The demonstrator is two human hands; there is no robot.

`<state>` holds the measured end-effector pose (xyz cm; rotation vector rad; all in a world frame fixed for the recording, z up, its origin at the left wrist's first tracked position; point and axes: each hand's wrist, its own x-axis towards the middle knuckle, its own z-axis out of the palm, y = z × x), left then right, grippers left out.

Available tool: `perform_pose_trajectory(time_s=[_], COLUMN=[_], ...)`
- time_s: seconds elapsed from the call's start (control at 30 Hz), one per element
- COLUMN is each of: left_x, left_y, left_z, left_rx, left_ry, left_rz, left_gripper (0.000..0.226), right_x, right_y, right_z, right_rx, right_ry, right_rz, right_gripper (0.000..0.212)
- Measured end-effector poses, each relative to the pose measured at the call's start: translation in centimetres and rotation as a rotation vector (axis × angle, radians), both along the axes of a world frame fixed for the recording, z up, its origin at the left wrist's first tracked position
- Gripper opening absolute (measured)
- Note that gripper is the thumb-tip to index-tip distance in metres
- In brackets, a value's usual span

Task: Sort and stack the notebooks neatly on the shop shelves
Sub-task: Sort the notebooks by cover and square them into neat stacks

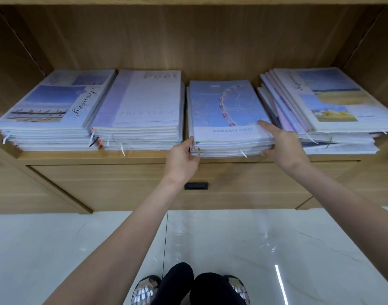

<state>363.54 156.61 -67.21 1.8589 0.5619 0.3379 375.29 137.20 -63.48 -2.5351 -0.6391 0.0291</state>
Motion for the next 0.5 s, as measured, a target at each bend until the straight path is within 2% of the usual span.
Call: perform_pose_trajectory(time_s=[0.07, 0.17, 0.27, 0.37, 0.5], left_x=[1.0, 2.1, 1.9, 1.4, 2.0], left_y=[0.0, 0.5, 1.1, 1.3, 1.5], left_z=[0.2, 0.4, 0.5, 0.1, -0.4], left_rx=[0.015, 0.024, -0.027, -0.009, 0.138], left_ry=[0.012, -0.027, 0.018, 0.068, 0.032], left_rz=[-0.007, -0.021, -0.104, -0.189, -0.078], left_gripper=[0.040, 0.044, 0.056, 0.064, 0.047], right_x=[0.9, 1.4, 1.8, 2.2, 2.1], right_y=[0.4, 1.1, 1.6, 1.3, 1.0], right_z=[0.3, 0.2, 0.3, 1.1, 1.8], right_rx=[-0.016, -0.048, -0.147, -0.198, -0.114], right_ry=[-0.002, -0.028, -0.027, 0.094, 0.121], right_rz=[-0.010, -0.012, 0.004, 0.039, 0.002], right_gripper=[0.076, 0.073, 0.075, 0.080, 0.079])
